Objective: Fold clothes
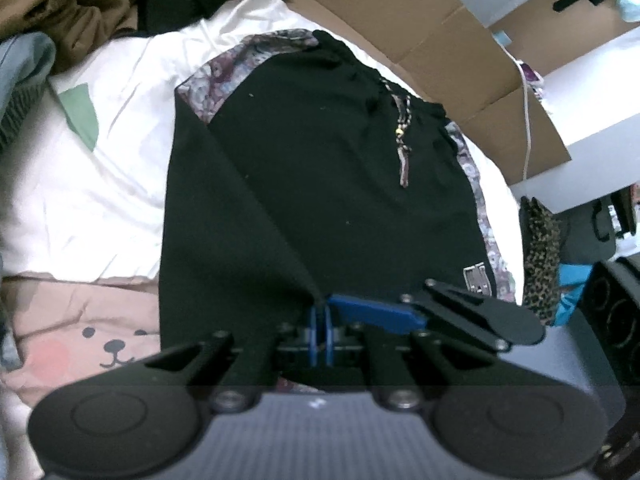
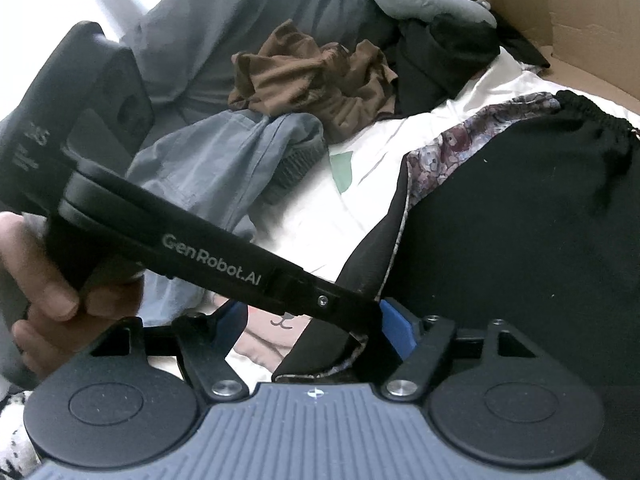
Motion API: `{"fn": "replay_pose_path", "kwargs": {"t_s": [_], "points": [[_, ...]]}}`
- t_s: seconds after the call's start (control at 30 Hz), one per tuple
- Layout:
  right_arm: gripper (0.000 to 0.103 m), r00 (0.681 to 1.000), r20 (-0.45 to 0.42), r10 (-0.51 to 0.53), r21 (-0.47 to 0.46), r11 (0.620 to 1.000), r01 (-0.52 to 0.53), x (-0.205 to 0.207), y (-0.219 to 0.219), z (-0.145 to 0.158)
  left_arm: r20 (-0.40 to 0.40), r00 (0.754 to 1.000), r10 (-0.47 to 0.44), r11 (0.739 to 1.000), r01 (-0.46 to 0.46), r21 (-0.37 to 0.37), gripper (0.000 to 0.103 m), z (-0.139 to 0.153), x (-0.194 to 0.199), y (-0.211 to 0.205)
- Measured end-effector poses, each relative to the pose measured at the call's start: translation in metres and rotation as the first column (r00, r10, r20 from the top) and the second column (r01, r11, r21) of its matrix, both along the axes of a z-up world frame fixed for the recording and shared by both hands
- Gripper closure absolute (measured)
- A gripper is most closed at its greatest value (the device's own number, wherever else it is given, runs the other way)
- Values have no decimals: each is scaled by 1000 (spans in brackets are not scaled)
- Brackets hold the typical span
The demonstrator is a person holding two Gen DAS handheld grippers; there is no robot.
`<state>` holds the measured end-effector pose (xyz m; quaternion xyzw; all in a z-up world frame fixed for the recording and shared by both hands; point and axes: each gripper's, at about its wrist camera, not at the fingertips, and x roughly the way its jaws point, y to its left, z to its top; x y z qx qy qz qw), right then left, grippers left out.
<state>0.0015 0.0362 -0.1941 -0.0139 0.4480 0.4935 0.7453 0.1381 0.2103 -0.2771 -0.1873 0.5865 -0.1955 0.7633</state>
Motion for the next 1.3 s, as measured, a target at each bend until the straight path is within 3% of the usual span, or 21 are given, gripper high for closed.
{"fn": "replay_pose_path", "kwargs": {"t_s": [0.27, 0.33, 0.43, 0.47, 0.67, 0.9, 1.13, 1.2, 1.3], "points": [[47, 998, 39, -48, -56, 997, 50, 3, 12, -15, -16, 1000, 15, 998, -16, -60, 98, 4, -1, -1], [63, 997, 20, -75, -53, 996, 76, 8, 11, -19, -16, 1000, 17, 997, -18, -76, 98, 6, -1, -3], [97, 995, -20, -101, -44, 994, 100, 12, 5, -25, 19, 1000, -9, 997, 10, -71, 98, 13, -2, -8], [102, 994, -19, -106, -43, 994, 105, 13, 1, -26, 33, 999, -21, 997, 23, -72, 97, 17, -3, -10], [102, 992, 7, -129, -40, 991, 129, 19, -20, -21, 85, 996, -28, 999, 31, -40, 96, 28, -6, -9], [102, 992, -13, -128, -47, 991, 128, 34, -42, -8, 44, 998, -52, 993, 47, 108, 95, 17, -2, -19], [102, 989, 0, -148, -56, 987, 148, 36, -68, 17, 26, 995, -94, 980, 88, 181, 93, 20, -3, -32], [102, 990, -40, -137, -67, 989, 134, 39, -76, 15, 14, 994, -110, 971, 104, 215, 93, 18, 1, -38], [102, 986, -65, -155, -71, 986, 150, 39, -93, 8, 14, 994, -110, 957, 102, 270, 84, 15, 2, -49]]}}
